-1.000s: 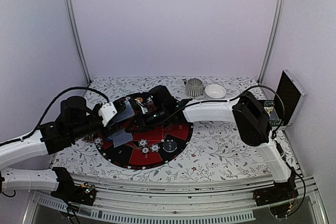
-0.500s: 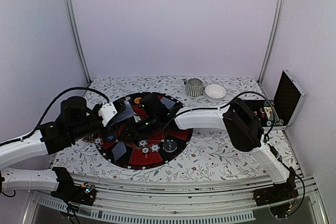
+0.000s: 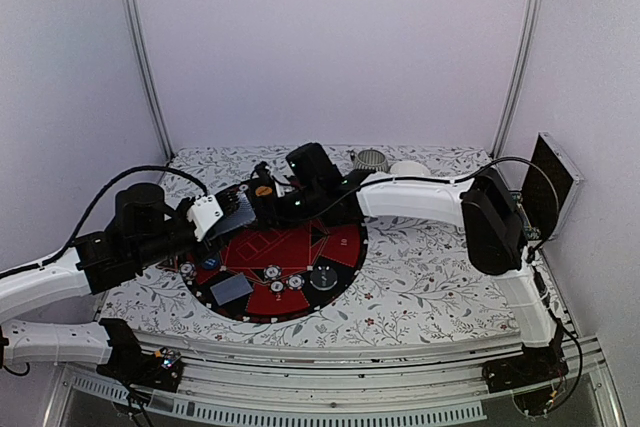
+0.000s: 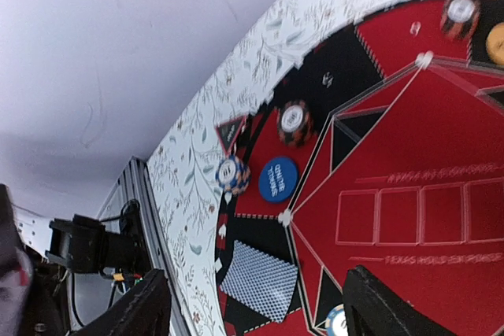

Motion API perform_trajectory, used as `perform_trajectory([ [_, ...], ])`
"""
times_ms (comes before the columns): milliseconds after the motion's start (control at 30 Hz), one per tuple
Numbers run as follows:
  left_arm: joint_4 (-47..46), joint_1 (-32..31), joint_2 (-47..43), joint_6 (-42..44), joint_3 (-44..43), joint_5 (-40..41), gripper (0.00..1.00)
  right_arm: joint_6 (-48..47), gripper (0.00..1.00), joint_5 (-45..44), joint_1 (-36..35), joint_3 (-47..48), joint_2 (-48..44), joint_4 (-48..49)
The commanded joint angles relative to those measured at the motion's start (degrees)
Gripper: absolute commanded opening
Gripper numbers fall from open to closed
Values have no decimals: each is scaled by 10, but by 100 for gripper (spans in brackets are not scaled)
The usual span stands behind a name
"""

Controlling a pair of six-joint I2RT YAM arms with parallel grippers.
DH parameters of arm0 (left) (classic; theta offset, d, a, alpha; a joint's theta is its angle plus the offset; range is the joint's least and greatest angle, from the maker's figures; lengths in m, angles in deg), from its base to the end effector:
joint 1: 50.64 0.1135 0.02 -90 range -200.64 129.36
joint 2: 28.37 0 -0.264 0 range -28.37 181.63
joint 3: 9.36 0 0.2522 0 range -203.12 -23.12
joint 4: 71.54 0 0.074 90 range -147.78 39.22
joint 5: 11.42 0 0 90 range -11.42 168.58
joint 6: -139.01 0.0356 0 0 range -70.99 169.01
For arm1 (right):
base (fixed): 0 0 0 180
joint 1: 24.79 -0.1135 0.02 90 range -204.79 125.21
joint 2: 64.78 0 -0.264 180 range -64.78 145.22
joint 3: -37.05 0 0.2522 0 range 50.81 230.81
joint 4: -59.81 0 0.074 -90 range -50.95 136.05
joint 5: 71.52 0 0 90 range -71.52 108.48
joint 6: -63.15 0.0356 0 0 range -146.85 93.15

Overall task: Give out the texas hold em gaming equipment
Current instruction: Pick up the poker card from the face-down deck piles.

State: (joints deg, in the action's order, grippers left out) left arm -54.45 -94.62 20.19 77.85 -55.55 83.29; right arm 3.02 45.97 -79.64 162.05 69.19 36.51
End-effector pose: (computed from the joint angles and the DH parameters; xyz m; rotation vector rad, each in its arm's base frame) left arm 0.1463 -0.1371 0.2645 1.0888 1.5699 -0.1001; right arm 0.2984 0.4524 0.2078 -0.8245 2.2447 1.3086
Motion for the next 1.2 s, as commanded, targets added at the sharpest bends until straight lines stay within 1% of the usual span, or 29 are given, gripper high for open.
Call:
perform_trajectory([
  [0, -9, -2, -12, -5, -16, -11, 52, -89, 79, -105, 29, -13, -112, -28],
  [133, -9, -2, -17, -3, -14, -23, 52, -129, 82, -154, 50, -53, -187, -33],
  [200, -9, -2, -17, -3, -15, -25, 52, -163, 84, -146, 51, -70, -219, -31],
  [233, -9, -2, -16, -3, -14, -25, 52, -177, 84, -116, 51, -77, -230, -27],
  [267, -9, -2, -14, -3, -14, -25, 52, -197, 85, -68, 51, -82, -238, -22],
  [367, -8, -1, -10, -2, -15, -24, 52, -215, 89, 62, 41, -81, -235, -19],
  [433, -8, -2, -9, -2, -15, -23, 52, -215, 91, 94, 21, -66, -220, -25],
  [567, -9, -2, -9, -2, -14, -21, 52, -227, 93, 86, -5, -9, -174, -74],
  [700, -12, -2, -9, -2, -14, -22, 52, -218, 93, 92, -6, 4, -148, -81],
  [867, -12, -1, -8, -2, -14, -24, 52, -193, 92, 119, -10, 47, -100, -88],
  [933, -12, -2, -9, -2, -14, -23, 52, -189, 92, 107, -10, 55, -88, -94],
  [1033, -13, -2, -12, -2, -13, -22, 52, -191, 90, 60, -7, 57, -87, -110],
  [1167, -15, -2, -14, -1, -11, -22, 52, -184, 84, 45, 7, 40, -104, -116],
])
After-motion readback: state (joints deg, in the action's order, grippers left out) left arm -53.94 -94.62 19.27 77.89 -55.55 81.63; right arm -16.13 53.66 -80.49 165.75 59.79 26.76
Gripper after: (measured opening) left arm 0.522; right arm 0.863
